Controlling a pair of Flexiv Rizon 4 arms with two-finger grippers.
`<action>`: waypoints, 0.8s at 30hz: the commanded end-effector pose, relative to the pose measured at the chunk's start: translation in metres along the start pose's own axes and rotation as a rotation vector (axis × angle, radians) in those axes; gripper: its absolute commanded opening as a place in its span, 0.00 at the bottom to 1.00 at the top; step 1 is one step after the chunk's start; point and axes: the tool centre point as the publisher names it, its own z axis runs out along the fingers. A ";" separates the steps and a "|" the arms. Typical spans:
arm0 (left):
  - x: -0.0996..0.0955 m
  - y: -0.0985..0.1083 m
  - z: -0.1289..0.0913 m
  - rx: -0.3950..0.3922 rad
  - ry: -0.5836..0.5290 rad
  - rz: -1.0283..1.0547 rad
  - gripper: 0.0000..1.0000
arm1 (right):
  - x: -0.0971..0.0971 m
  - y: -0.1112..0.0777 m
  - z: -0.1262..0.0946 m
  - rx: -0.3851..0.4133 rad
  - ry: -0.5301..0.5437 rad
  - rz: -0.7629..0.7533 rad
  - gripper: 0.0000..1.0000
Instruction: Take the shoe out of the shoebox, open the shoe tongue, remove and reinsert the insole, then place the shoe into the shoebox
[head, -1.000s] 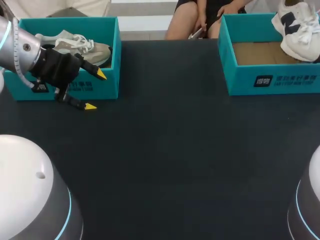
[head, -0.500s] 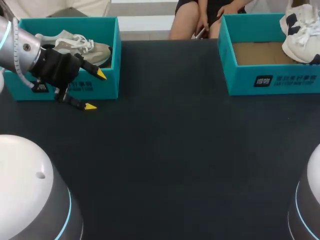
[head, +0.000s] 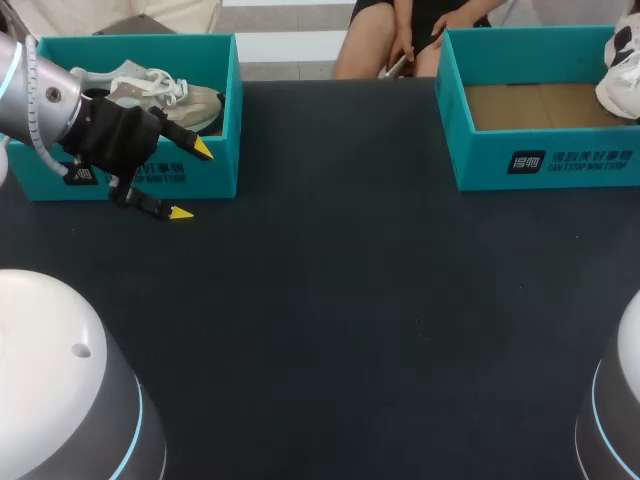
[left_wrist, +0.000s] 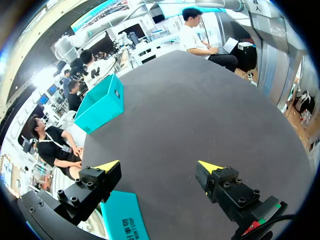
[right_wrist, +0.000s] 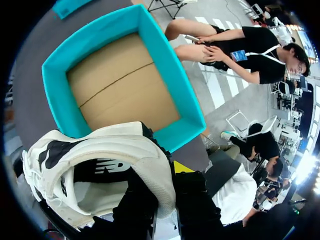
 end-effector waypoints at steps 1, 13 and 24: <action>0.000 -0.001 0.000 -0.003 0.001 0.000 1.00 | -0.001 -0.013 -0.005 0.099 0.004 0.379 0.00; 0.000 -0.001 0.000 -0.003 0.001 0.000 1.00 | 0.023 -0.051 -0.010 0.177 0.205 1.330 0.00; 0.000 -0.001 0.000 -0.003 0.001 0.000 1.00 | 0.023 -0.051 -0.010 0.177 0.205 1.330 0.00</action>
